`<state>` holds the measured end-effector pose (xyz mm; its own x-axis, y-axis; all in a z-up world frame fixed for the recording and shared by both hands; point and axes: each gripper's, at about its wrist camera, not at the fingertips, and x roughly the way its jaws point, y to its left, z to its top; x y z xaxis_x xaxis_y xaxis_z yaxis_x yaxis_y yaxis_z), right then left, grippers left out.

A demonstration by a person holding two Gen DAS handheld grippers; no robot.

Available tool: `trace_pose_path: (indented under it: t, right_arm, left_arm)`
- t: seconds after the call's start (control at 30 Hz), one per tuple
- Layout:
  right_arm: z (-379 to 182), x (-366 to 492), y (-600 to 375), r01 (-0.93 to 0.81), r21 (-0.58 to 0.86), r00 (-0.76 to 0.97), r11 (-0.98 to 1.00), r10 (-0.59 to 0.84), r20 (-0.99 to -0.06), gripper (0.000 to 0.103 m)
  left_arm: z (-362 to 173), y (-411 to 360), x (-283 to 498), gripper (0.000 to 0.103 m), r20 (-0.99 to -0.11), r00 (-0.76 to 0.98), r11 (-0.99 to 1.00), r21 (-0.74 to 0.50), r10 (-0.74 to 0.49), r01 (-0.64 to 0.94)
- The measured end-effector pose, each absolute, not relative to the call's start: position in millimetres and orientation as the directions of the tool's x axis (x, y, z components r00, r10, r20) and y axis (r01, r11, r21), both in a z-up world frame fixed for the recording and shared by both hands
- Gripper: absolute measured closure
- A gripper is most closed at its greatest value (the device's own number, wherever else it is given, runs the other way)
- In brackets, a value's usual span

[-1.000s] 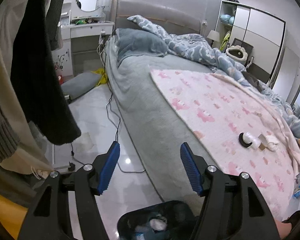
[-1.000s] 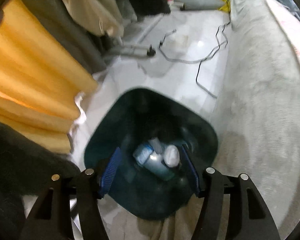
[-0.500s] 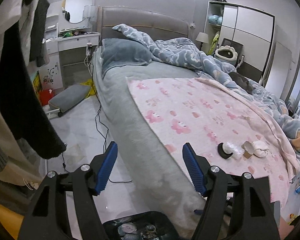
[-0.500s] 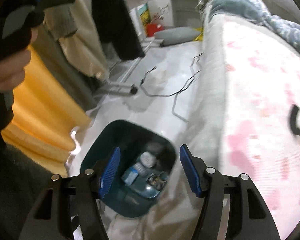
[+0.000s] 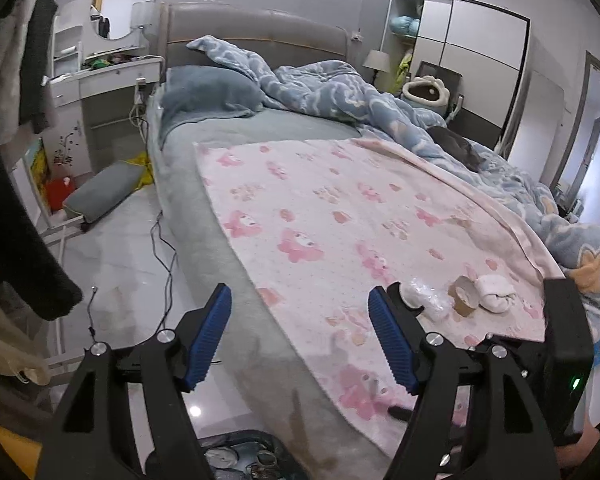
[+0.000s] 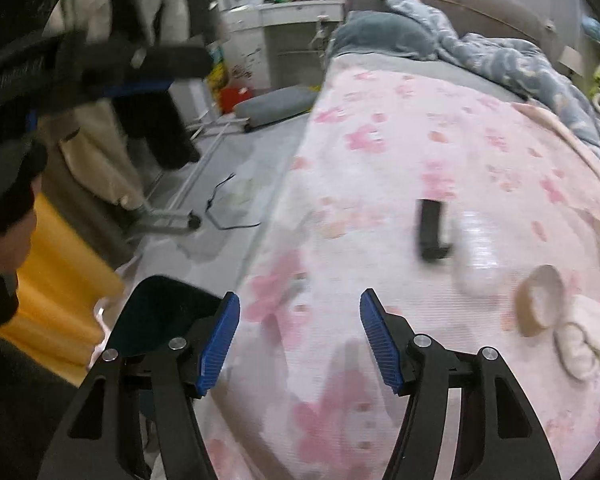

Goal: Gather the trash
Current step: 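Move both tools back over the bed toward the remaining items, then grasp the bubble wrap with the right tool while the left tool grasps the black clip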

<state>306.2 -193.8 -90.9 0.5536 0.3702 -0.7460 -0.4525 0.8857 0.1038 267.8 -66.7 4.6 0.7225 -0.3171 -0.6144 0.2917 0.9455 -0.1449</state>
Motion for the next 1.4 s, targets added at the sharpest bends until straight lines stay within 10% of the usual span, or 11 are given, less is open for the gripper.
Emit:
trace_pose_path:
  t: [1.03, 1.4]
  right_arm:
    - [-98.3, 382.6, -286.3, -0.111, 0.309, 0.651, 0.945, 0.304, -0.695, 0.039]
    - [-112.5, 393.0, -301.7, -0.088, 0.408, 0.595, 0.909, 0.376, -0.711, 0.066]
  left_arm:
    - [-36.3, -111.4, 291.2, 0.014, -0.61, 0.64, 0.865, -0.166, -0.468, 0.474]
    - [-50.1, -131.5, 308.4, 0.013, -0.624, 0.603, 0.843, -0.182, -0.496, 0.505]
